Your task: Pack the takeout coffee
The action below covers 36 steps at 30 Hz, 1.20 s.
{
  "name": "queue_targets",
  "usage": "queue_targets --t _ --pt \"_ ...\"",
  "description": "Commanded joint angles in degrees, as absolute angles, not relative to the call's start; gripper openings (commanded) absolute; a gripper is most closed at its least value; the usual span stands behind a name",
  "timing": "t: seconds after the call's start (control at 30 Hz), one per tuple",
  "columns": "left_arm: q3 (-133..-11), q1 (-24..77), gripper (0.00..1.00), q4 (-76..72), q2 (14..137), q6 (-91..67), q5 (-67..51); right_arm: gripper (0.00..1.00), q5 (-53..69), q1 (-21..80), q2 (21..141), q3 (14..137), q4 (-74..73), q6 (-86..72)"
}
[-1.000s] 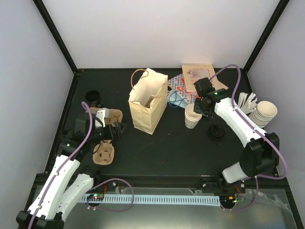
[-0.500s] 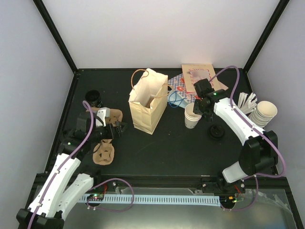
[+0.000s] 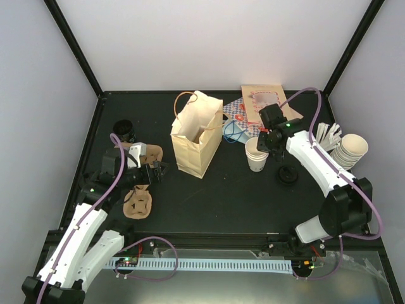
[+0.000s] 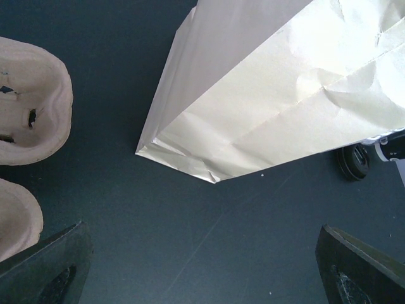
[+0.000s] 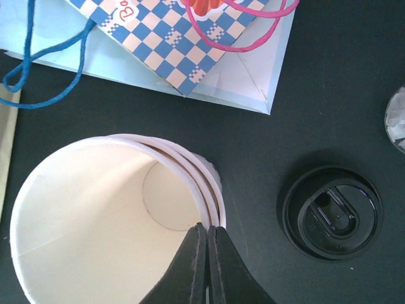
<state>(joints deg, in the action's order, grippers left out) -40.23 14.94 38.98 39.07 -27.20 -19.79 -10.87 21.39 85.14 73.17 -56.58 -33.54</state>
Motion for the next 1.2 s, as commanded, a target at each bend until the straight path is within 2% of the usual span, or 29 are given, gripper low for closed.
queue_targets --t 0.0,0.43,0.53,0.63,0.73,0.87,1.03,1.1,1.17 --pt "-40.78 14.59 0.99 37.73 39.10 -26.71 -21.07 0.01 -9.42 21.01 82.26 76.03 -58.03 -33.76" --pt "-40.52 14.59 0.99 37.42 39.19 -27.05 -21.91 0.01 -7.11 21.01 81.10 77.20 -59.54 -33.06" --pt "-40.51 14.59 0.99 37.24 39.29 -27.01 -22.03 0.01 -6.80 21.05 79.34 74.81 -56.09 -32.81" --pt "-40.66 14.59 0.99 37.01 39.57 -27.07 -22.55 0.01 -5.43 21.09 80.20 77.44 -59.31 -32.77" --pt "-40.71 14.59 0.99 36.97 39.66 -27.20 -22.74 0.02 -6.73 21.05 77.46 73.28 -54.34 -32.72" --pt "-40.91 14.59 0.99 37.14 39.80 -27.19 -22.94 0.01 -5.09 21.15 79.75 75.83 -59.53 -32.50" --pt "-40.48 14.59 0.99 36.51 39.63 -27.28 -22.98 0.01 -14.33 21.15 78.59 73.72 -58.41 -33.37" --pt "-40.55 14.59 0.99 36.45 39.89 -27.53 -23.32 0.01 -11.61 21.16 80.25 75.73 -60.33 -32.82" --pt "-40.53 14.59 0.99 36.39 40.08 -27.61 -23.46 0.01 -3.33 21.14 79.54 75.25 -57.73 -30.64"
